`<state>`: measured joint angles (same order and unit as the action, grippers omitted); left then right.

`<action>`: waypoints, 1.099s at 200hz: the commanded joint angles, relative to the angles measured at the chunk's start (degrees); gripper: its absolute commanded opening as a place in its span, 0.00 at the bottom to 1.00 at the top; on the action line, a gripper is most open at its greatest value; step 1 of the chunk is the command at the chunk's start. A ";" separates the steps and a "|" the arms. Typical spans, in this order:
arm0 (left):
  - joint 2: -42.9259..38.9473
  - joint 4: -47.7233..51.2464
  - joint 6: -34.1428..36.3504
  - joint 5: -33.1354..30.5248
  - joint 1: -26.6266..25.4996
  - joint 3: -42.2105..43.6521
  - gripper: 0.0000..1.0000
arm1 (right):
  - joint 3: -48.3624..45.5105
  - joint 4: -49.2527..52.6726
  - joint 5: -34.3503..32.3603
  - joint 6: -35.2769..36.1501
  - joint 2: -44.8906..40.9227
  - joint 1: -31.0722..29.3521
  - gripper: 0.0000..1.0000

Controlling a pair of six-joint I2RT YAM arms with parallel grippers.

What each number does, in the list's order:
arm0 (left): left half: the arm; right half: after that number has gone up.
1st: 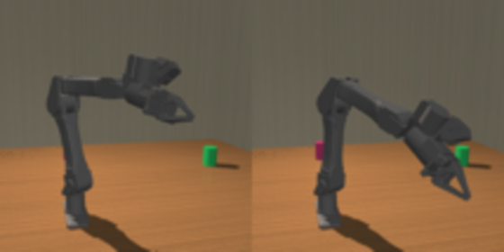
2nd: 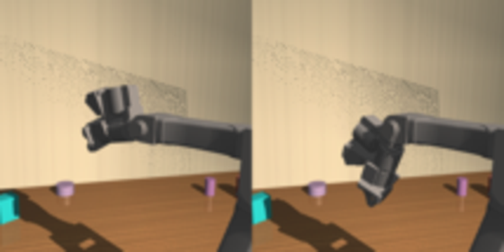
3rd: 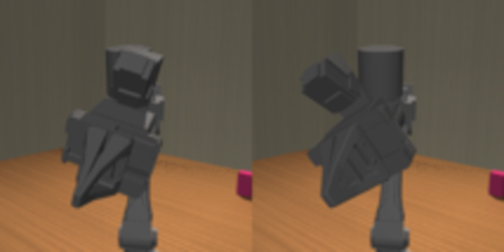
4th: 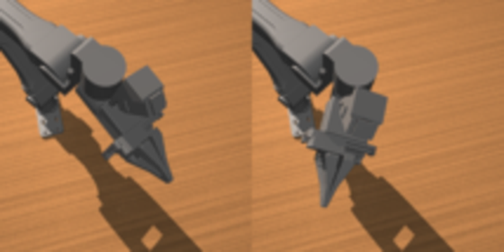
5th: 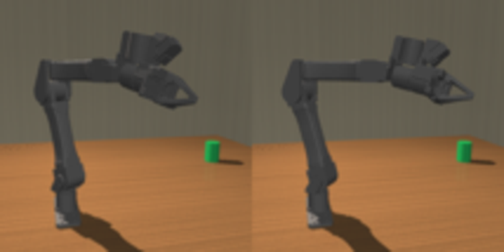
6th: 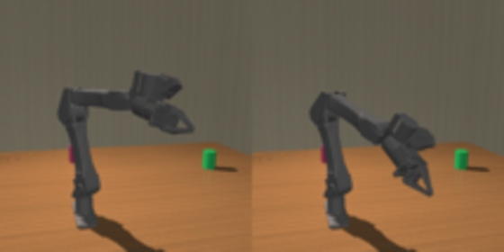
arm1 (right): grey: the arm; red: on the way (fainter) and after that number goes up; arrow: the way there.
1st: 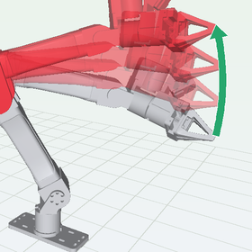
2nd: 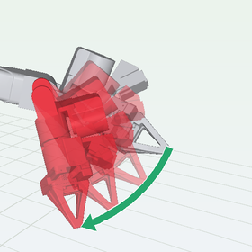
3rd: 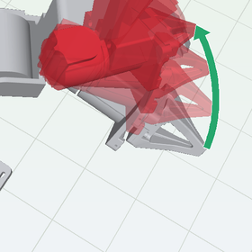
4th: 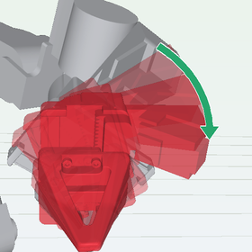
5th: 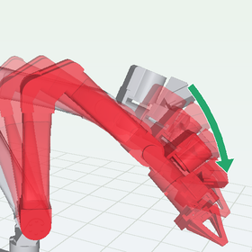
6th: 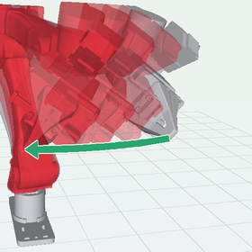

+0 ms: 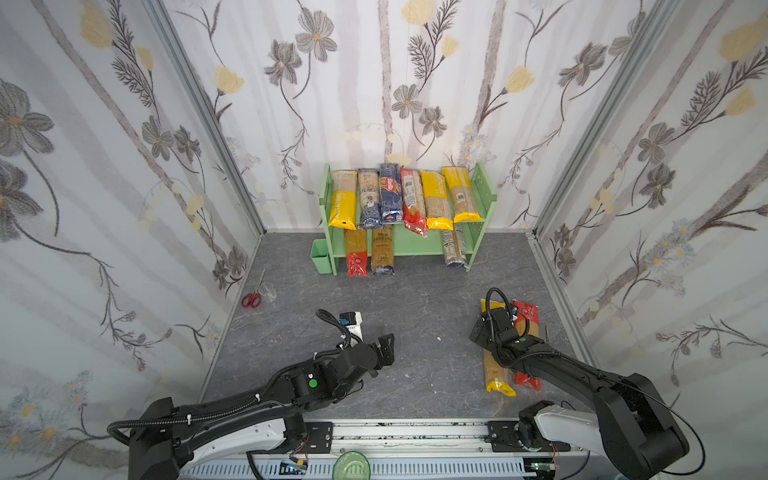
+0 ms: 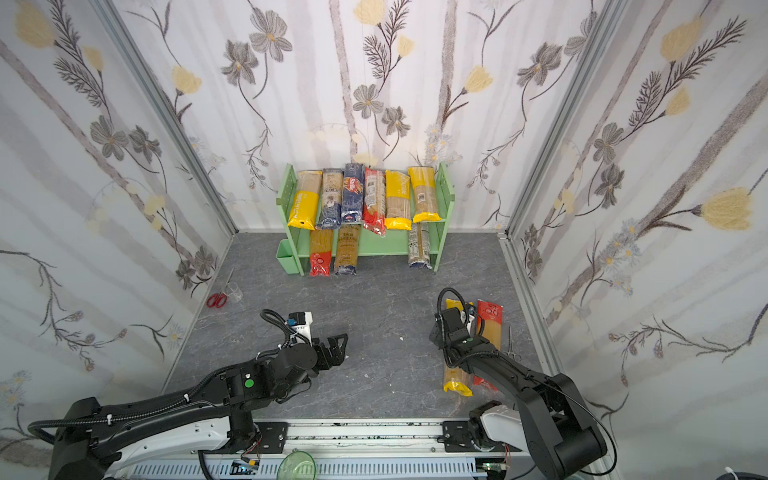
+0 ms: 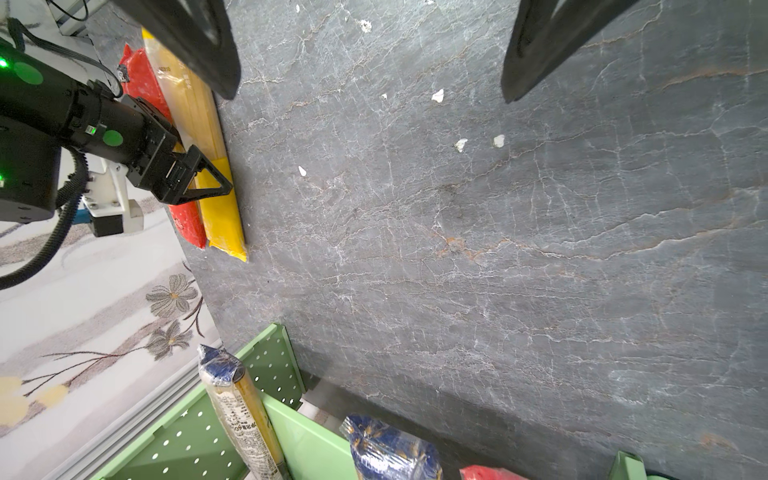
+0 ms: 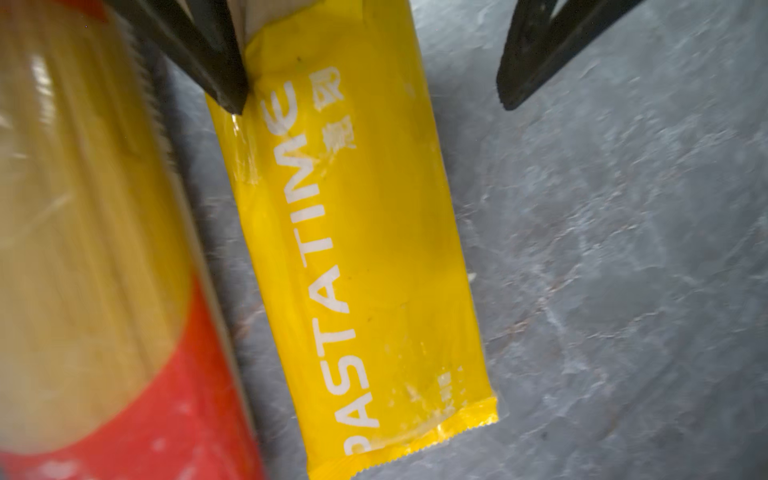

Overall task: Place and organize the pasta boxes and bags onto the shelf
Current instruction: 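Grasp the yellow Pastatime pack by its end with the right gripper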

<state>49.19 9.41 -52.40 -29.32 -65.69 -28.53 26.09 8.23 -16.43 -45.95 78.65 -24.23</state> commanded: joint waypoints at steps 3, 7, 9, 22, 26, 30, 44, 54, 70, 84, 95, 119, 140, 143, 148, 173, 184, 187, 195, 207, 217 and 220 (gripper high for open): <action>-1.90 -0.82 0.18 -2.43 0.04 1.22 1.00 | 2.07 -3.50 6.35 0.16 1.03 -1.77 0.94; -2.40 -0.88 0.19 -2.33 0.11 1.49 1.00 | 2.59 -3.36 6.24 0.16 1.41 -2.14 0.94; -2.53 -0.88 0.19 -2.39 0.03 1.58 1.00 | 2.88 -3.32 6.17 0.16 1.64 -2.34 0.94; -3.68 -0.84 0.11 -2.40 0.17 2.18 1.00 | 4.78 -2.79 5.70 0.25 3.45 -3.41 0.94; -3.99 -0.88 0.11 -2.39 0.13 2.38 1.00 | 5.34 -2.70 5.55 0.32 4.09 -3.78 0.94; -4.29 -0.79 0.11 -2.30 0.13 2.44 1.00 | 6.00 -2.67 5.50 0.40 4.85 -4.12 0.94; -5.18 -0.73 0.32 -2.28 0.21 2.85 1.00 | 8.29 -2.18 5.08 0.85 7.42 -5.16 0.95; -5.65 -0.72 0.35 -2.23 0.25 2.95 1.00 | 9.80 -1.45 4.14 1.02 8.79 -6.11 0.96; -6.03 -0.71 0.61 -1.99 0.22 2.94 1.00 | 11.26 0.09 1.79 0.97 9.25 -8.50 0.98; -6.21 -0.71 0.81 -1.89 0.30 2.92 1.00 | 11.31 2.25 -2.52 -0.54 8.18 -10.99 0.99; -6.21 -0.71 0.89 -1.88 0.25 2.88 1.00 | 10.90 4.79 -6.49 -2.38 6.72 -13.12 1.00; -5.73 -0.71 1.06 -2.14 0.25 2.74 1.00 | 7.09 6.87 -11.00 -7.68 2.52 -18.06 1.00; -5.08 -0.66 1.24 -2.32 0.32 2.21 1.00 | 3.93 9.05 -14.64 -13.69 0.25 -22.32 1.00; -4.96 -0.70 1.25 -2.28 0.34 2.19 1.00 | 3.51 9.08 -14.82 -14.57 0.07 -23.80 1.00; -4.84 -0.71 1.33 -2.27 0.35 2.04 1.00 | 2.61 8.87 -14.79 -15.69 -0.15 -25.08 1.00; -4.28 -0.71 1.69 -2.18 0.32 1.33 1.00 | -0.17 7.06 -14.27 -20.75 0.48 -29.27 1.00; -4.37 -0.66 1.78 -2.20 0.39 1.17 1.00 | -0.03 7.22 -15.05 -22.93 1.55 -31.64 1.00; -4.43 -0.70 1.78 -2.15 0.33 1.15 1.00 | 0.11 7.30 -15.23 -23.50 1.85 -32.22 1.00; -4.61 -0.71 1.78 -1.99 0.25 1.11 1.00 | 0.57 7.70 -15.85 -25.14 2.89 -33.91 1.00; -4.93 -0.69 1.60 -1.89 0.30 1.19 1.00 | 1.39 8.41 -16.89 -27.09 4.69 -36.24 1.00; -5.24 -0.71 1.43 -1.75 0.30 1.44 1.00 | 2.16 9.26 -17.59 -28.81 6.57 -37.76 1.00; -5.36 -0.71 1.39 -1.79 0.28 1.50 1.00 | 2.29 9.39 -17.74 -29.26 7.09 -38.14 1.00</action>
<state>44.42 9.26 -50.96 -30.35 -65.41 -26.83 27.00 16.53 -31.40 -67.66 82.85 -59.72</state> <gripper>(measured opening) 0.997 0.996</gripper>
